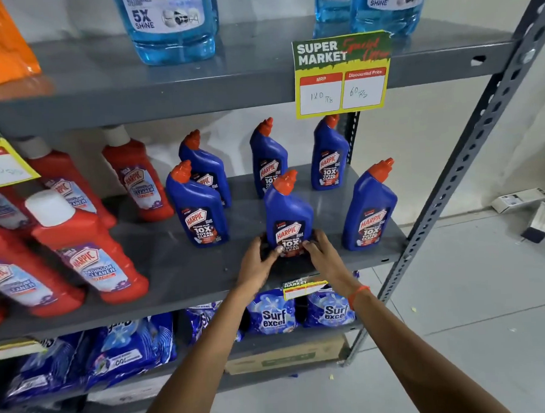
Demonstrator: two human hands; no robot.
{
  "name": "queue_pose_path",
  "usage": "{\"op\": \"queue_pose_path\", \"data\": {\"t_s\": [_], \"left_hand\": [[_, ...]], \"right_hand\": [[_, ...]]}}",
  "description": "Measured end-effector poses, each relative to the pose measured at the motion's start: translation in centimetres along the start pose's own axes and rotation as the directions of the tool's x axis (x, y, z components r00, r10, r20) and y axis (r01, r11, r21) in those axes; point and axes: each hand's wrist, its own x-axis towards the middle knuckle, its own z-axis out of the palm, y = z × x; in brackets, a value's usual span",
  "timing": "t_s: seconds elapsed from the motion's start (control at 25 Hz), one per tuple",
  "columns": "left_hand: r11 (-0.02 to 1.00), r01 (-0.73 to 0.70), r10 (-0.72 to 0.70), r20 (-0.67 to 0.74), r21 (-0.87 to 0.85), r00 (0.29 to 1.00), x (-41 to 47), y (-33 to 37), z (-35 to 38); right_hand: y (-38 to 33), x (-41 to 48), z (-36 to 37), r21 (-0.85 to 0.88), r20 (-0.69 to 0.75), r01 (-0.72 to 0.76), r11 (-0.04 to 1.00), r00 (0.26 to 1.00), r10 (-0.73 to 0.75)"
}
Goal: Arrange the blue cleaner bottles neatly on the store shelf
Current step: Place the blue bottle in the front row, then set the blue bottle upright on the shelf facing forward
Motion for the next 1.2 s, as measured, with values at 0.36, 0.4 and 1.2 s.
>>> {"op": "queue_pose_path", "data": {"t_s": [0.36, 0.4, 1.2], "left_hand": [[0.999, 0.044, -0.045, -0.02, -0.028, 0.999, -2.2, 1.2, 0.5], [0.998, 0.047, -0.048, -0.023, -0.029, 0.999, -2.2, 1.2, 0.5], [1.0, -0.006, 0.018, -0.516, 0.026, 0.856, 1.2, -3.7, -11.3]], "right_hand": [[-0.1, -1.7, -1.0, 0.021, 0.058, -0.01, 1.0, 0.998, 0.008], [-0.1, -1.8, -1.1, 0.017, 0.065, -0.018, 1.0, 0.998, 0.017], [-5.0, 0.3, 14.9, -0.183, 0.032, 0.383, 0.905, 0.923, -0.384]]}}
